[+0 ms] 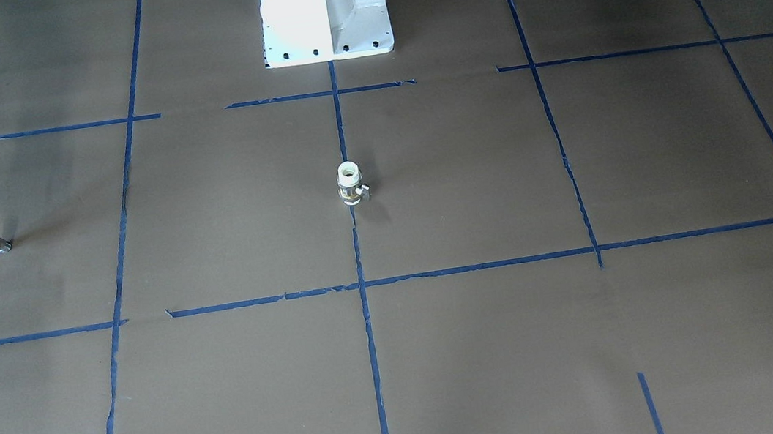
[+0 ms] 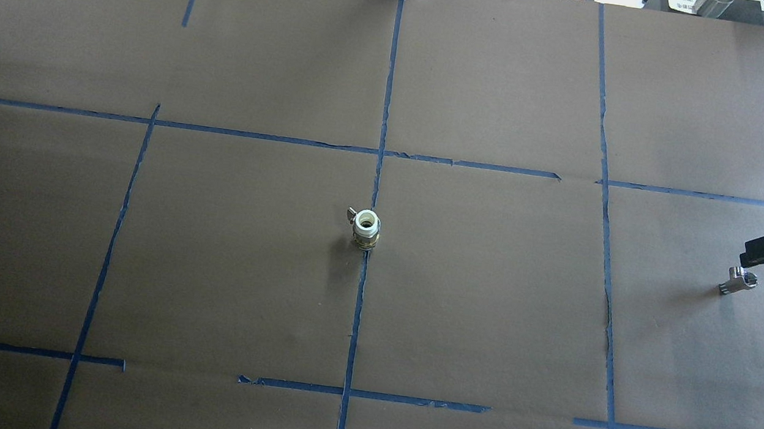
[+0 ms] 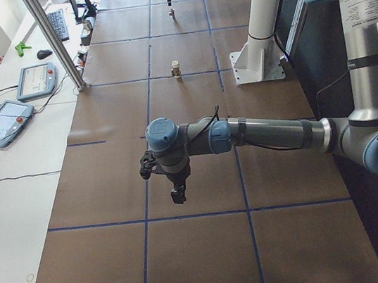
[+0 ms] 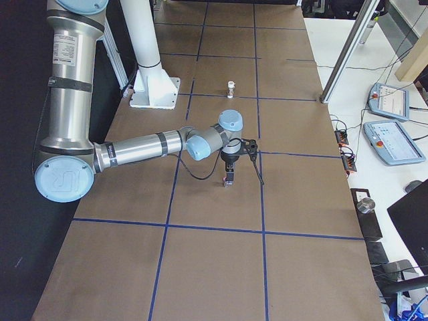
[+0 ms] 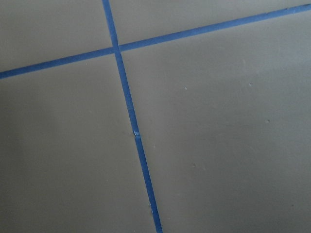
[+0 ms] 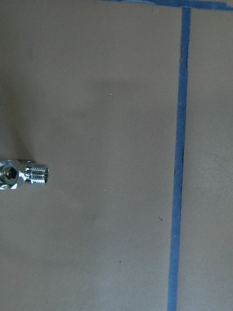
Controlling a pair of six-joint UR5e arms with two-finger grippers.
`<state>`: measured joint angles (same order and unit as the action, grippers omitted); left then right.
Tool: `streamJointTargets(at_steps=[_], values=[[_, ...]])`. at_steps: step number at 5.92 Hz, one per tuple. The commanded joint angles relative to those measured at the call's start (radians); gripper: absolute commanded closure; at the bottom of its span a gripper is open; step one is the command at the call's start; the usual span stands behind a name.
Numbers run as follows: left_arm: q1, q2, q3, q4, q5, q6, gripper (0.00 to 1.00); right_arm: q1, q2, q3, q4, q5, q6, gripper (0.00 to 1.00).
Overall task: Assemble PPR valve and pipe with both arms
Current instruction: 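Lower the right gripper onto the chrome valve fitting and grasp it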
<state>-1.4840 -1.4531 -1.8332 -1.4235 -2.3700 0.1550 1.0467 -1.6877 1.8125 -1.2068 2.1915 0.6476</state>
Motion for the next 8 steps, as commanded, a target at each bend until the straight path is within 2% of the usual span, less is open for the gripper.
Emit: streamJointTargets(at_steps=[1, 7, 8], values=[[-0.002, 0.003, 0.000, 0.000, 0.000, 0.000, 0.00, -0.022, 0.008, -0.079, 0.119, 0.007, 0.001, 0.00], [-0.002, 0.003, 0.003, 0.000, 0.000, 0.000, 0.00, -0.063, 0.008, -0.107, 0.119, -0.002, -0.003, 0.01], [-0.002, 0.003, 0.003, 0.000, 0.000, 0.000, 0.00, -0.066, 0.008, -0.105, 0.121, -0.002, 0.004, 0.19]])
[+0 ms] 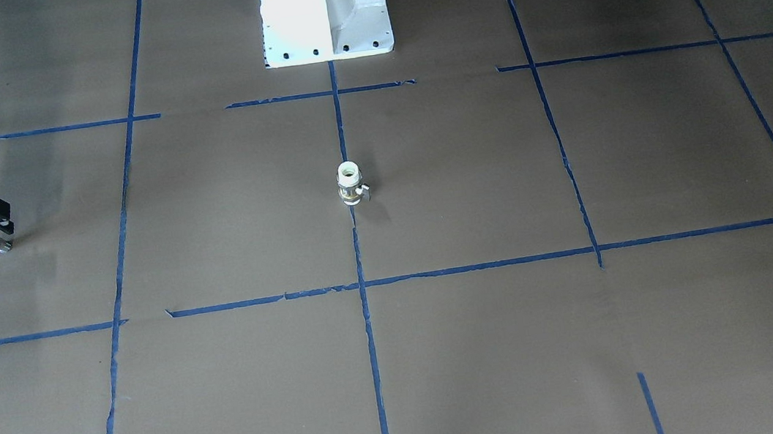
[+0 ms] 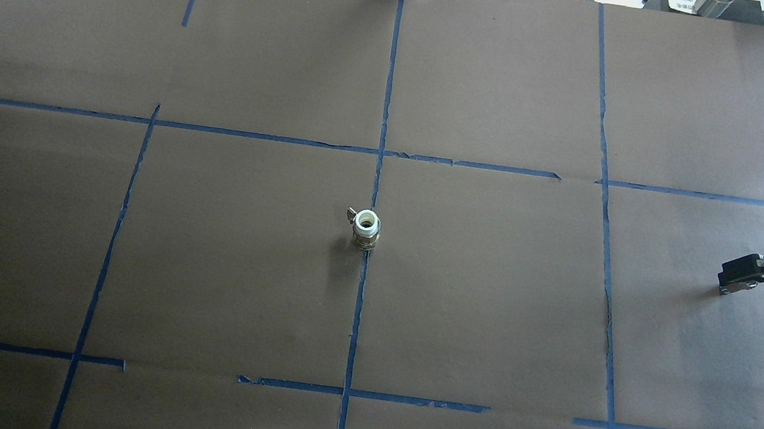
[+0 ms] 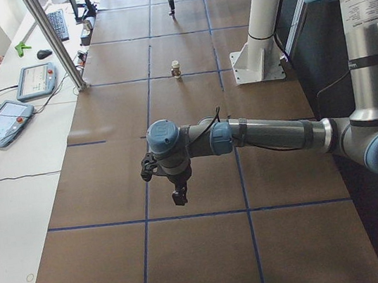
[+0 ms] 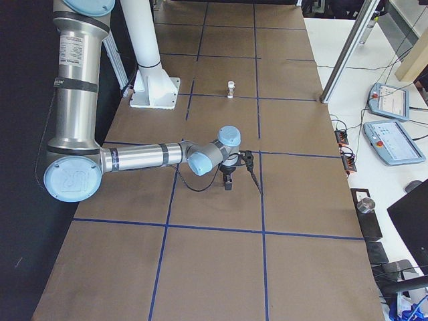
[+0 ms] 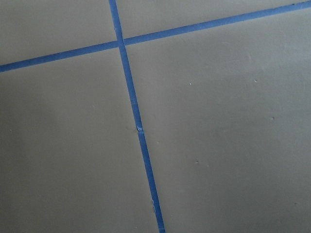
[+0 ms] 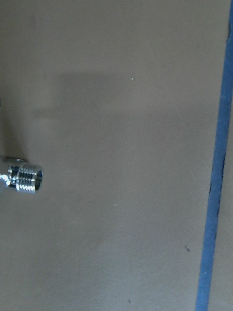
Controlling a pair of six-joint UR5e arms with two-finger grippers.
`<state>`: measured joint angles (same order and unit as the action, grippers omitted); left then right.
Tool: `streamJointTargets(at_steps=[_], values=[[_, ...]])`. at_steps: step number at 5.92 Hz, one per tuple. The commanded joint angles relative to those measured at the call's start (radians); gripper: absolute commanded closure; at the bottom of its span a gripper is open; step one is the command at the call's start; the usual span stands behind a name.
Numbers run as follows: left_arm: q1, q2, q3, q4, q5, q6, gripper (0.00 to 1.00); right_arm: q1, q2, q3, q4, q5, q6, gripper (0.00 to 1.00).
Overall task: Assemble PPR valve and pipe with both arms
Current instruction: 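Lower the right gripper onto the chrome valve fitting and grasp it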
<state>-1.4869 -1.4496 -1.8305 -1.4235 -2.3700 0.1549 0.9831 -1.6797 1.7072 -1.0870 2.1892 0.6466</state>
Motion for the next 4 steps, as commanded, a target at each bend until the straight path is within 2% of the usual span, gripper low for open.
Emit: streamJointTargets(at_steps=[1, 2, 3, 4], values=[[0.000, 0.000, 0.000, 0.000, 0.000, 0.000, 0.00, -0.003, 0.002, 0.000, -0.001, 0.000, 0.001, 0.75], [0.000, 0.000, 0.000, 0.000, 0.000, 0.000, 0.00, -0.003, 0.002, 0.000, -0.001, 0.000, -0.004, 0.93], [0.000, 0.000, 0.000, 0.000, 0.000, 0.000, 0.00, 0.000, 0.000, 0.006, -0.001, 0.000, -0.004, 0.99], [0.000, 0.000, -0.001, 0.002, 0.000, -0.002, 0.00, 0.005, -0.001, 0.014, -0.001, 0.007, -0.004, 1.00]])
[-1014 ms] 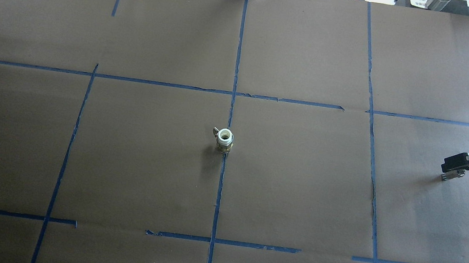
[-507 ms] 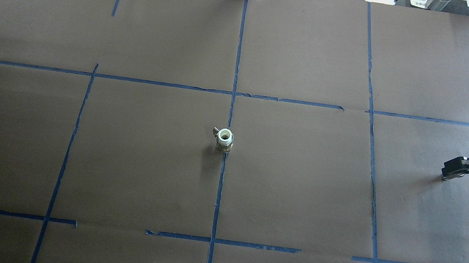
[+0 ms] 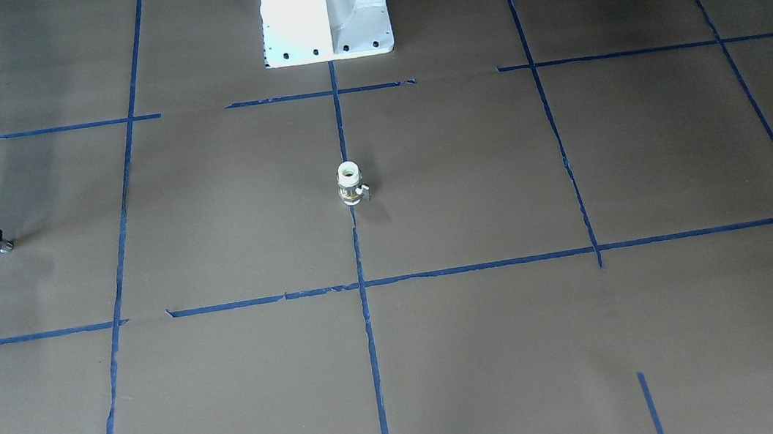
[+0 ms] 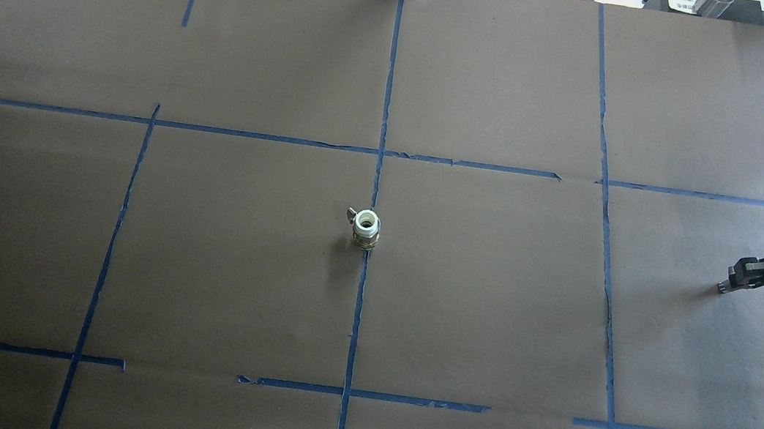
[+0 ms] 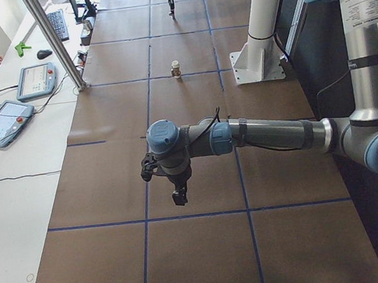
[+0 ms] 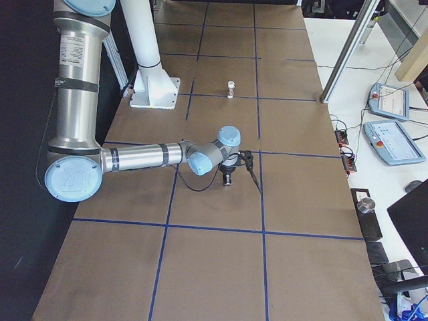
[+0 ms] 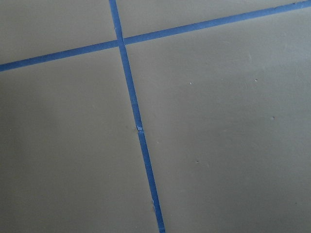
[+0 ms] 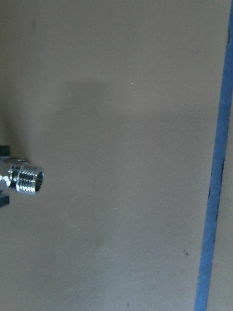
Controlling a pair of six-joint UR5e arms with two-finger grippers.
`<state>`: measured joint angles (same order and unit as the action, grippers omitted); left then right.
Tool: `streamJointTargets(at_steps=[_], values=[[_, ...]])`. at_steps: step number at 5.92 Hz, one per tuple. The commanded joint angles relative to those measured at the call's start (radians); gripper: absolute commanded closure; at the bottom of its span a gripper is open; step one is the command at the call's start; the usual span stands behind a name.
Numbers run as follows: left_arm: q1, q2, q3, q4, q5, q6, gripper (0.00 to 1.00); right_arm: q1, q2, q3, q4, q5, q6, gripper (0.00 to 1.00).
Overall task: Assemble PPR valve and pipe with both arms
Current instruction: 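Lower the right gripper onto the chrome valve fitting and grasp it, then lift the valve with the right gripper and carry it above the pipe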
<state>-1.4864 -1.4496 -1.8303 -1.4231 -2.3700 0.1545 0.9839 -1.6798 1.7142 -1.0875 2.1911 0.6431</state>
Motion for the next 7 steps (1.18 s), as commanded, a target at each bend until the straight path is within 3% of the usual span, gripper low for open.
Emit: streamJointTargets(at_steps=[1, 2, 4, 5, 7], values=[[0.000, 0.008, 0.002, 0.001, 0.009, -0.001, 0.00, 0.018, 0.008, 0.030, -0.029, 0.010, 0.010, 1.00], [-0.002, 0.021, 0.002, 0.001, 0.011, -0.012, 0.00, 0.050, 0.079, 0.031, -0.111, 0.027, 0.012, 1.00], [-0.049, 0.052, 0.005, 0.001, 0.009, -0.033, 0.00, 0.064, 0.257, 0.138, -0.442, 0.030, 0.041, 1.00], [-0.057, 0.057, 0.002, -0.008, 0.011, -0.015, 0.00, 0.061, 0.355, 0.178, -0.551, 0.032, 0.150, 1.00], [-0.106, 0.064, -0.003, -0.042, 0.011, 0.023, 0.00, -0.092, 0.567, 0.171, -0.603, -0.006, 0.514, 1.00]])
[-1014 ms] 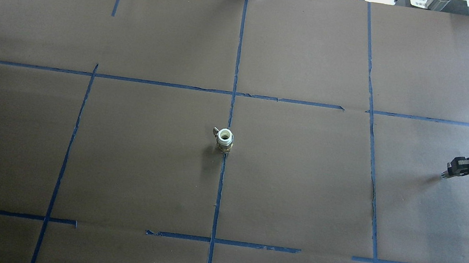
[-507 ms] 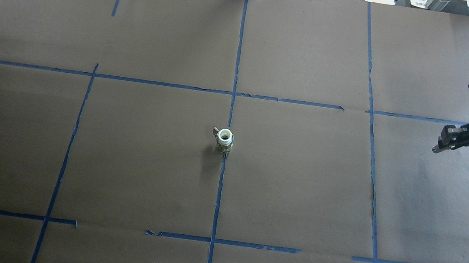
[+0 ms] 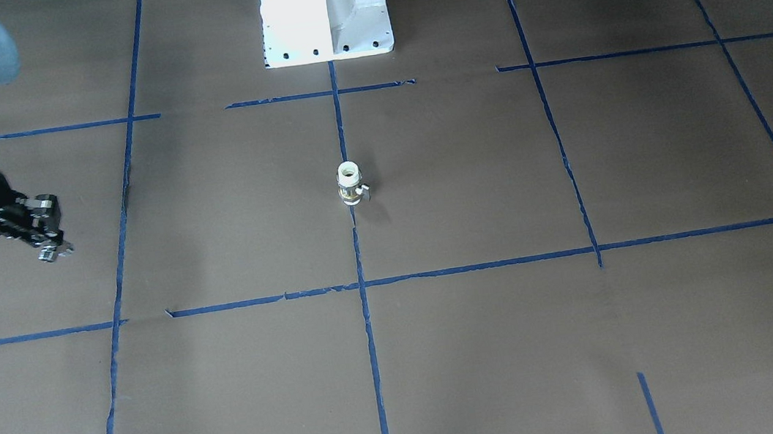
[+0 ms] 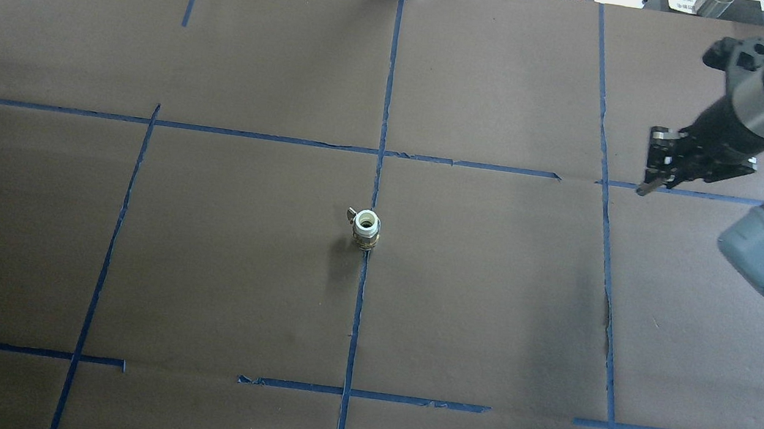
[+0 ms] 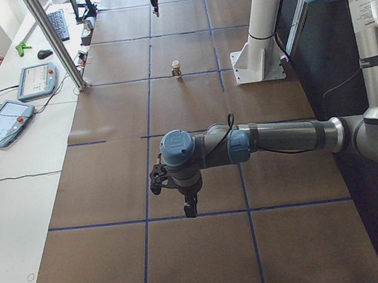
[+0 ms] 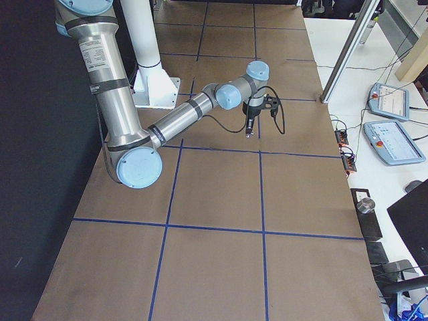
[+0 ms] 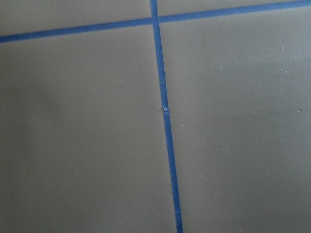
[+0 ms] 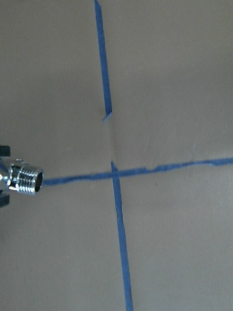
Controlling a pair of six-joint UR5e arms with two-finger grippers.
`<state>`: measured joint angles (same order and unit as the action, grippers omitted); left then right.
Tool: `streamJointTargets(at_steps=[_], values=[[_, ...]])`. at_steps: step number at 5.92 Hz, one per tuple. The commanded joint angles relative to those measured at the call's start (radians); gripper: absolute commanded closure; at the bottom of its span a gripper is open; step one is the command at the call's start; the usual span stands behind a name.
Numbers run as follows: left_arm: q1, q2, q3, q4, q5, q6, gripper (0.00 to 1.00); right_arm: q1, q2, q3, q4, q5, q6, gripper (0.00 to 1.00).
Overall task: Assemble PPR valve and pipe with both arms
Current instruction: 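Lift the valve with the right gripper and carry it above the pipe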
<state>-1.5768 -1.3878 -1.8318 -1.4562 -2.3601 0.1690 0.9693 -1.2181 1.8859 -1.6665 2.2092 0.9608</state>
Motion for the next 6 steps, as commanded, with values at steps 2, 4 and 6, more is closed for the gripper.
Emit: streamJointTargets(at_steps=[2, 4, 6], values=[[-0.014, -0.002, 0.008, -0.007, -0.007, 0.004, 0.00, -0.216, 0.250, -0.010, -0.027, -0.154, 0.567, 0.99], [-0.014, -0.002, 0.011, -0.007, -0.008, 0.004, 0.00, -0.340, 0.381, -0.047, -0.109, -0.280, 0.775, 0.99], [-0.014, -0.002, 0.017, -0.009, -0.008, 0.004, 0.00, -0.392, 0.553, -0.210, -0.147, -0.318, 0.889, 0.99]])
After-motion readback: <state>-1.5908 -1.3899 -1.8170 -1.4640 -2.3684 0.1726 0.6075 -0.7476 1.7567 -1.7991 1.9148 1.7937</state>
